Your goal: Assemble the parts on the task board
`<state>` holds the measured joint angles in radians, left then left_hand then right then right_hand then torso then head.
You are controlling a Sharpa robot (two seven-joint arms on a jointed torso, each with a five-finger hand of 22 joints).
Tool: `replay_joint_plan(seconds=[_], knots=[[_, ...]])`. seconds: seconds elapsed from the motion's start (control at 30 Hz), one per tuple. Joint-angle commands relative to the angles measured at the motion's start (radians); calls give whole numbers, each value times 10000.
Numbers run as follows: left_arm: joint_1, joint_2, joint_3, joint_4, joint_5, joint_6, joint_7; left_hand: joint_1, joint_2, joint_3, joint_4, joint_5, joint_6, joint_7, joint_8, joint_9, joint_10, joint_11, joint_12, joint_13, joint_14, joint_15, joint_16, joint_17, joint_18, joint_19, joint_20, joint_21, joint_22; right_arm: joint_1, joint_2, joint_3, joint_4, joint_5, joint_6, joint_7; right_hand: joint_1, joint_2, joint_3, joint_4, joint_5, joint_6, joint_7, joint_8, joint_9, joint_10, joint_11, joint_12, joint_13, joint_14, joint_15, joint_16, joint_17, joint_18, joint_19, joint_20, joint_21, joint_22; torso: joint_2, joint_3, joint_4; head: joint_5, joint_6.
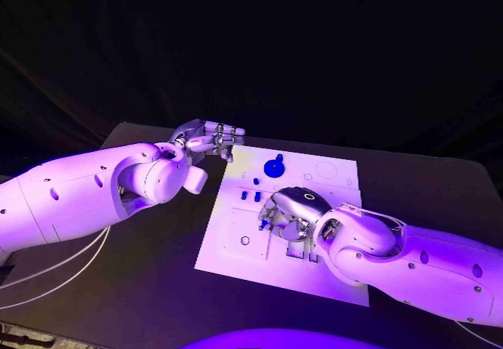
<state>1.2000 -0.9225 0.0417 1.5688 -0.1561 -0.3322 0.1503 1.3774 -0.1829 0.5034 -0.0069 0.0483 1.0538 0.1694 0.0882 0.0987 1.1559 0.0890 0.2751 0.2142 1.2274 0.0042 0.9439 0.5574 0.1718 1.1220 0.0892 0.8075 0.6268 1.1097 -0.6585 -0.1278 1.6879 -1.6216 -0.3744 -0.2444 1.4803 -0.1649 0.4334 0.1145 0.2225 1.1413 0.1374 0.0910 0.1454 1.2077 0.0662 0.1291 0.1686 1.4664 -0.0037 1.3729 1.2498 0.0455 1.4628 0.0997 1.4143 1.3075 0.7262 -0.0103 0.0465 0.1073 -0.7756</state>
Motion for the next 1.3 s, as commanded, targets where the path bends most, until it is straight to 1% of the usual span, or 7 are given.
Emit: replay_joint_plan(seconds=[0.03,0.2,0.43,0.77,1.07,1.3], knots=[[13,22,7,32,50,192,25,43,71,6,-69,31,-48,8,-57,-11,-53,-12,54,16,-63,22,-48,-17,122,79,25,-68,-15,-18,29,-3,-43,-49,152,63,-93,4,67,1,49,57,-2,-26,10,74,19,-55,-11,431,-69,43,-12,-109,327,-50,49,2022,-2,-2,1,-2,-8],[13,21,7,33,50,204,16,43,71,6,-69,31,-48,8,-57,-11,-53,-12,54,16,-63,22,-48,-17,122,79,25,-68,-15,-35,86,-8,-138,-40,181,58,-93,4,67,1,49,57,-2,-26,10,74,19,-55,-11,431,-69,43,-12,-109,327,-50,49,2022,0,3,1,3,-19],[13,20,7,39,50,236,-7,43,71,6,-69,31,-48,8,-57,-11,-53,-12,54,16,-63,22,-48,-17,122,79,25,-68,-15,-85,170,-15,-207,-3,271,53,-116,14,71,-1,56,59,-3,-27,11,78,18,-59,-12,431,-69,44,-12,-108,326,-50,45,2022,1,-3,2,1,-47],[14,8,7,34,50,236,-31,41,80,-8,-73,30,-55,11,-50,-17,-76,-8,84,28,-68,27,-58,-35,123,82,32,-90,-30,-125,167,-22,-144,85,413,56,-125,17,72,-2,58,61,-4,-27,12,81,18,-60,-12,428,-69,35,-27,-105,320,-49,33,2017,-9,-1,1,25,-107],[14,5,7,19,50,240,-35,41,80,-8,-73,30,-55,11,-50,-17,-76,-8,84,28,-68,27,-58,-35,123,82,32,-90,-30,-138,101,-23,-98,58,235,15,-134,24,76,-6,63,66,-8,-25,15,87,15,-60,-12,426,-70,31,-33,-104,317,-49,26,2015,-10,5,-1,34,-100],[13,13,7,7,50,242,-26,41,80,-8,-73,30,-55,11,-50,-17,-76,-8,84,28,-68,27,-58,-35,123,82,32,-90,-30,-147,81,-23,-65,52,-104,47,-134,24,76,-6,63,66,-8,-25,15,87,15,-60,-12,426,-70,31,-33,-104,317,-49,26,2015,-6,6,-2,30,-69]])
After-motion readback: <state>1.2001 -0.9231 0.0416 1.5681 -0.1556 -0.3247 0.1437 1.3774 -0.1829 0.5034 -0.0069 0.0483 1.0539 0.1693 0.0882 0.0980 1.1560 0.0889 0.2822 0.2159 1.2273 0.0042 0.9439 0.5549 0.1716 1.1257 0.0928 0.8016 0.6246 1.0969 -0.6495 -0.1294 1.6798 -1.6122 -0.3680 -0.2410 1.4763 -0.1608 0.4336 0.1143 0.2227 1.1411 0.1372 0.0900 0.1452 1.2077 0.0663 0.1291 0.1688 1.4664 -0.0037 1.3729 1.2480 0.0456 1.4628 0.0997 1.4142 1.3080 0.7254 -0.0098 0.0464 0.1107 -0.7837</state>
